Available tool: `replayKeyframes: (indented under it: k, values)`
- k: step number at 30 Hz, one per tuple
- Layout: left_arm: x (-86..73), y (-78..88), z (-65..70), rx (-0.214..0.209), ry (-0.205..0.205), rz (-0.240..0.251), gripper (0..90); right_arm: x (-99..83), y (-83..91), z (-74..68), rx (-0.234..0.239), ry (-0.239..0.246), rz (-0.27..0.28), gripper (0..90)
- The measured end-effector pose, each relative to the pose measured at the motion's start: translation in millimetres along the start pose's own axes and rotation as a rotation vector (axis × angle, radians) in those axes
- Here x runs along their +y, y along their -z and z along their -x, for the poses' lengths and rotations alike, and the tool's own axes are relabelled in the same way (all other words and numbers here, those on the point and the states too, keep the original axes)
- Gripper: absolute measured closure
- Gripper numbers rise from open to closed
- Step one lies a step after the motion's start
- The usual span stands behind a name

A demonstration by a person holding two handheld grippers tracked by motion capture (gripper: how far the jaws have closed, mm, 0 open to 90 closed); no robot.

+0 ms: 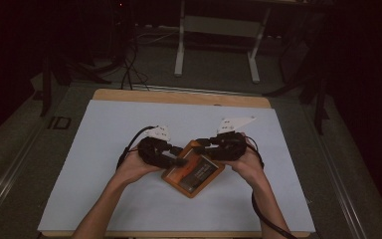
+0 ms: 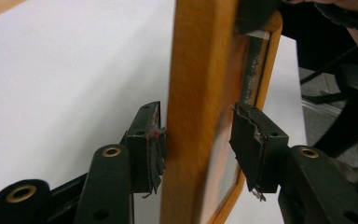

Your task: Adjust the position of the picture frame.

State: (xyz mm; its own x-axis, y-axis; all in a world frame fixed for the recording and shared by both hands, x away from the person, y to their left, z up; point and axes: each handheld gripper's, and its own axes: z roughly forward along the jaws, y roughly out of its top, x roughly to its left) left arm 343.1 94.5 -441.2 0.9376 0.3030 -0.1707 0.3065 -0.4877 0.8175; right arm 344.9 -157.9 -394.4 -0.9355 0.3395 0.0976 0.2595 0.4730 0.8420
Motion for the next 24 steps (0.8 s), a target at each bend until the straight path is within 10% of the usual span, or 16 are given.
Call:
replayKeyframes:
  k: [10,19,24]
  values:
    - [-19.9,14.2,9.3,-0.012,-0.031,0.052,67.5,7.9,-6.1,-14.1,0.016,0.082,-0.037,59.9]
    - [-44.2,27.0,13.1,0.031,0.024,0.074,67.3,-24.3,1.5,-6.3,-0.043,-0.018,-0.009,44.7]
    - [-52.1,29.9,15.5,0.039,0.045,0.090,67.6,-58.0,-17.7,-6.6,0.021,-0.115,-0.030,48.7]
